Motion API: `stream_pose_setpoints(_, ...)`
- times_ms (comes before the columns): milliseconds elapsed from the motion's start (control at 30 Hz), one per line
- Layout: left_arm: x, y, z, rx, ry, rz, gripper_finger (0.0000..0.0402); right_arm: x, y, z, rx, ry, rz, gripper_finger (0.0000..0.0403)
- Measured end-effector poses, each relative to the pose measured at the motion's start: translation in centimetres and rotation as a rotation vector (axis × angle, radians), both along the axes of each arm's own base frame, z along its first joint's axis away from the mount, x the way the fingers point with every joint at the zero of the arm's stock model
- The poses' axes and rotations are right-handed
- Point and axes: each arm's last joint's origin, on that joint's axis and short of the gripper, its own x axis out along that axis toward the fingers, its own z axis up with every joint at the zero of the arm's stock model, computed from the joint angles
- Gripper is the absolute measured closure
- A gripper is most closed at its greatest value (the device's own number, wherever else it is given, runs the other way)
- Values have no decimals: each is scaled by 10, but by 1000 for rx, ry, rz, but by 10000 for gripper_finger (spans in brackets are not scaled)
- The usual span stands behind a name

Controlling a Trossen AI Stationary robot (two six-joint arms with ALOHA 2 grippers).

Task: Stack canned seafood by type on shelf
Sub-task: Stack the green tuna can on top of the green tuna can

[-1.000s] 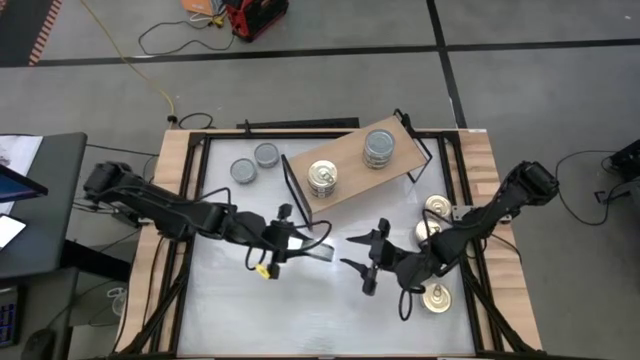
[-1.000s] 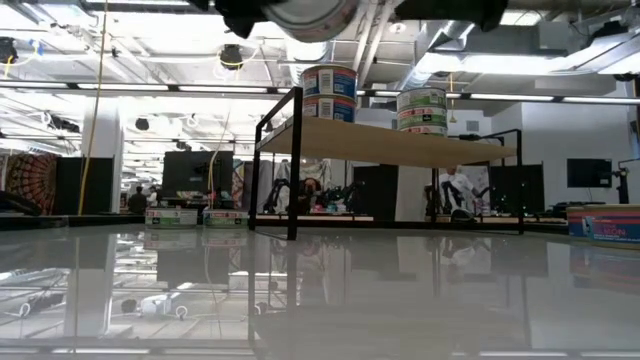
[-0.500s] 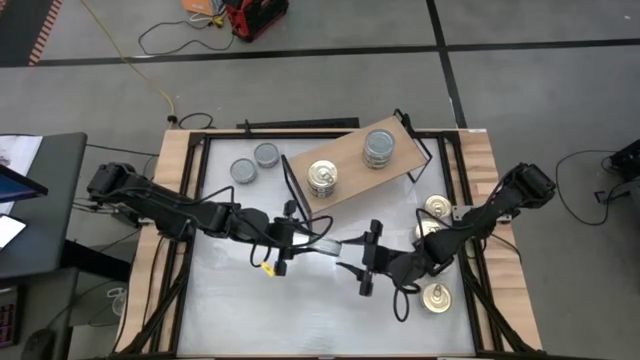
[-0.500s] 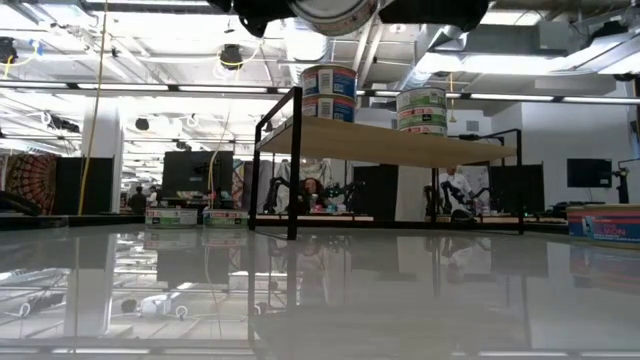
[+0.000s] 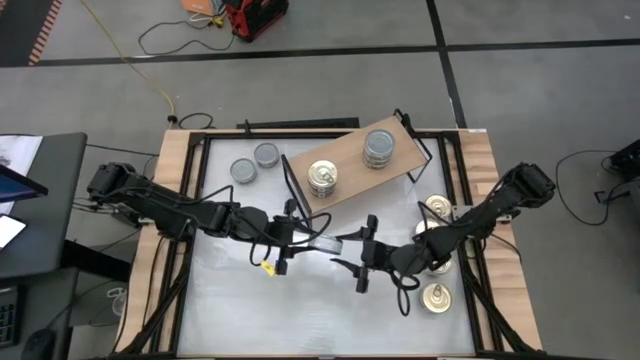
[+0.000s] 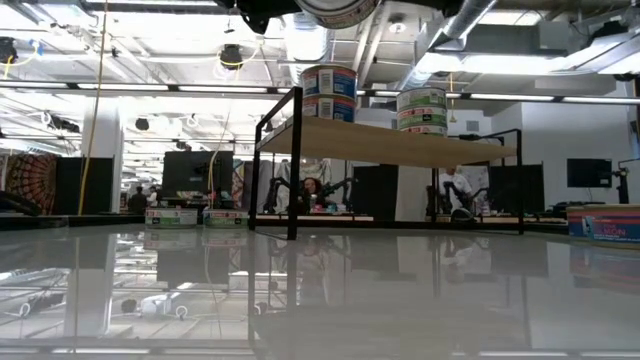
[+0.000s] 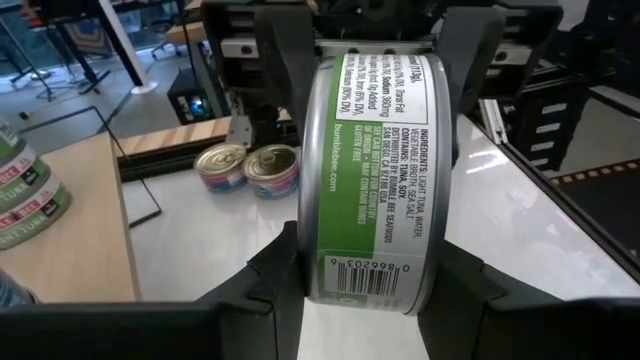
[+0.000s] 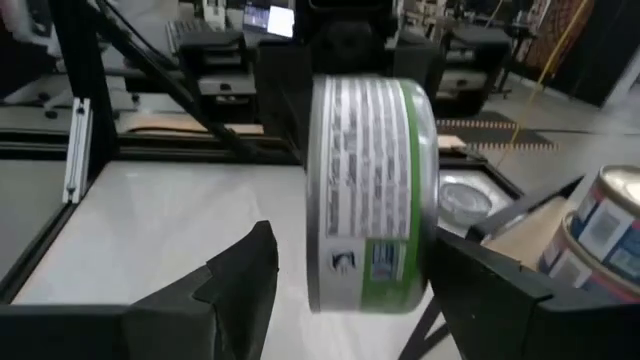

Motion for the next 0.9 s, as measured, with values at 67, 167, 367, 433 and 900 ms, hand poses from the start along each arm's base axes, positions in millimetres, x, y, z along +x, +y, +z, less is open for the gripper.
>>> stream_pose_setpoints(67,0,0,0,-4,1,2,263,1,-2,2,12,-19,-7,131)
stream_pose_setpoints(167,0,0,-1,-12,7,-6,263,4,-7,4,30,-39,-10,146)
stream_pose_setpoints(367,0,0,-1,-6,17,-10,255,11,-17,3,79,-32,48,217)
stream_pose_setpoints(433,0,1,-2,-3,21,6,242,12,-19,3,77,-28,43,242)
stream_pose_setpoints(900,-24,5,26,220,-58,105,113,-11,-33,28,128,-20,19,229)
